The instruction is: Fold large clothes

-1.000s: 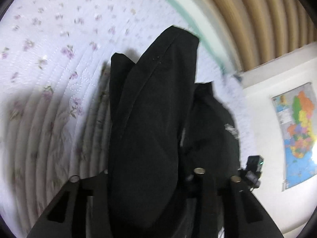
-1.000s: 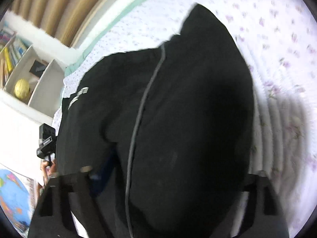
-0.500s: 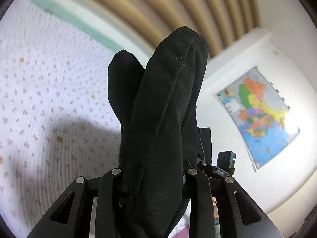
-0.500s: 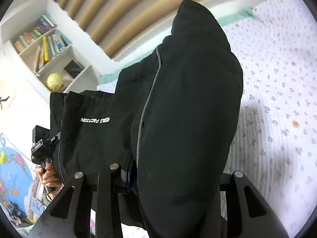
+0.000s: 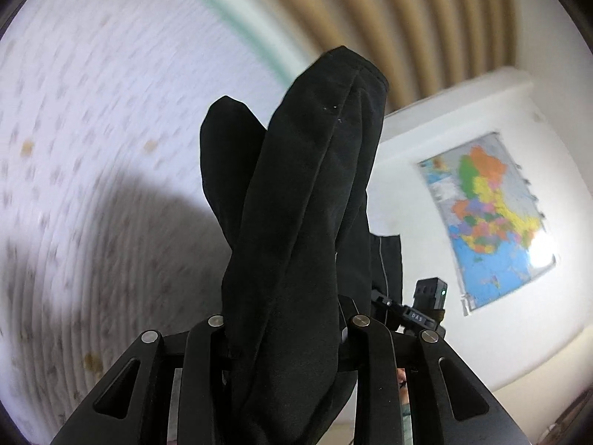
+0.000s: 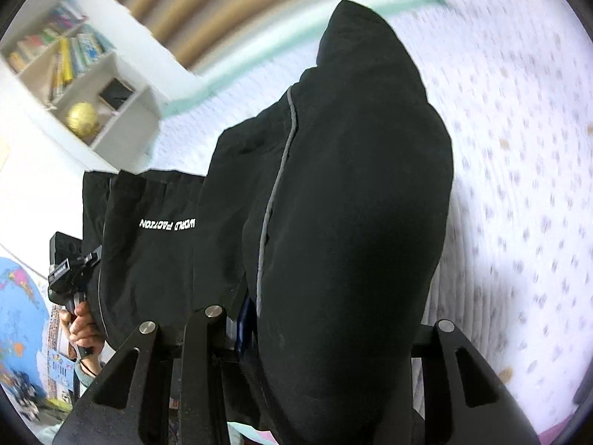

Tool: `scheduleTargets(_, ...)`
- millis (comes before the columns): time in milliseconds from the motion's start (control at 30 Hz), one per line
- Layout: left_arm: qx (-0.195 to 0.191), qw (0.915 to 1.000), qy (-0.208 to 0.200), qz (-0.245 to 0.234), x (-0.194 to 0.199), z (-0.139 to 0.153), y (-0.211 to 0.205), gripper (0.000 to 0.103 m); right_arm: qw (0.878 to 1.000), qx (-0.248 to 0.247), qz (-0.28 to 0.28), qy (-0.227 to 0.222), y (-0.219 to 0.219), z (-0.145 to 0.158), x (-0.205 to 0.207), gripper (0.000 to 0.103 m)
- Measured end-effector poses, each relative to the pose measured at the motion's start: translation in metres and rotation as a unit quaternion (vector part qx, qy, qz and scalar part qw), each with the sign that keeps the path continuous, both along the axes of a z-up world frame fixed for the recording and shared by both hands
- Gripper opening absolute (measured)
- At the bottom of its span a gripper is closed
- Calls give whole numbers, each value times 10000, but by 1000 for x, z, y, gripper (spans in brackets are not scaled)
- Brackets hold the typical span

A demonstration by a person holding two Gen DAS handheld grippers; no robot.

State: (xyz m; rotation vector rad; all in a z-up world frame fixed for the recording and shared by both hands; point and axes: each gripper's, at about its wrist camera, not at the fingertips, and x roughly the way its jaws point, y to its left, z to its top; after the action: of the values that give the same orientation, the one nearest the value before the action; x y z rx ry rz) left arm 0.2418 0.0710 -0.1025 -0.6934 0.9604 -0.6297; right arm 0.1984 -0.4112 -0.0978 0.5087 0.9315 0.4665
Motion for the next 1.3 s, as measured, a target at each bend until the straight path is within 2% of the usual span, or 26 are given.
scheduleTargets(67, 199, 9994, 261, 84, 11, -32, 9, 32, 9994, -223, 28, 268, 5, -24, 15, 44)
scheduleTargets(133, 208, 9975, 546, 396, 21, -64, 33, 35, 9972, -488, -121, 549, 6, -51, 29, 49)
scheduleTargets(200, -188, 9945, 932, 437, 31, -99, 60, 45, 9954, -536, -289, 745, -2, -72, 39, 64)
scheduleTargets(267, -684, 9884, 1300, 385, 39, -136, 85, 50, 9950, -75, -352, 931, -18, -96, 47, 74)
scheduleTargets(333, -1267, 9823, 1351, 262, 39, -149, 102, 50, 9929, 228, -473, 1072, -32, -117, 52, 83)
scheduleTargets(367, -1212, 9839, 1274, 306, 36, -145, 107, 50, 9913, 404, -527, 1138, -38, -123, 52, 85)
scheduleTargets(400, -960, 9882, 1131, 377, 32, -136, 110, 50, 9883, 708, -593, 1213, -48, -130, 48, 85)
scheduleTargets(433, -611, 9925, 959, 458, 28, -124, 112, 50, 9872, 791, -641, 1227, -52, -128, 47, 85)
scheduleTargets(467, -142, 9955, 739, 567, 22, -107, 111, 50, 9873, 754, -697, 1211, -51, -122, 50, 85)
scheduleTargets(533, 821, 9932, 246, 789, 6, -66, 103, 50, 9913, 258, -852, 967, -56, -102, 39, 85)
scheduleTargets(567, 1062, 9908, 64, 834, 1, -51, 98, 50, 9924, -63, -960, 773, -56, -88, 34, 85)
scheduleTargets(600, 1323, 9873, -272, 841, -9, -29, 86, 50, 9899, -636, -1187, 438, -54, -64, 26, 85)
scheduleTargets(633, 1464, 9845, -613, 753, -18, -9, 72, 50, 9874, -897, -1277, 243, -54, -53, 23, 86)
scheduleTargets(700, 1644, 9796, -1055, 472, -30, 19, 41, 52, 9874, -981, -1229, -182, -49, -25, 11, 87)
scheduleTargets(733, 1726, 9777, -1136, 388, -31, 25, 29, 53, 9903, -813, -1037, -451, -36, -7, 4, 89)
scheduleTargets(767, 1901, 9743, -1167, 313, -30, 31, 11, 55, 9914, -747, -918, -552, -30, -2, -2, 94)
scheduleTargets(833, 2202, 9695, -1034, 310, -25, 27, -9, 56, 9922, -804, -654, -697, 3, 7, -11, 100)
scheduleTargets(900, 2564, 9631, -789, 204, -16, 9, -37, 56, 9914, -1073, -533, -524, 38, -3, -14, 100)
scheduleTargets(1000, 2921, 9555, -397, -113, -8, -44, -64, 56, 9888, -1448, -330, -126, 81, -33, -8, 100)
scheduleTargets(1033, 3126, 9486, -456, -174, -9, -59, -71, 56, 9871, -1587, -189, 47, 100, -48, -4, 100)
scheduleTargets(1100, 3379, 9369, -890, -105, -14, -75, -77, 60, 9825, -1859, -62, 94, 118, -71, -3, 103)
scheduleTargets(1133, 3404, 9367, -816, -45, -10, -83, -74, 60, 9782, -2075, -72, -25, 125, -80, -4, 103)
scheduleTargets(1233, 2996, 9527, -413, 299, 2, -94, -58, 60, 9789, -2031, -204, -106, 127, -90, -3, 103)
scheduleTargets(1300, 3062, 9501, -392, 450, -1, -92, -59, 60, 9798, -1963, -344, -154, 126, -90, -3, 103)
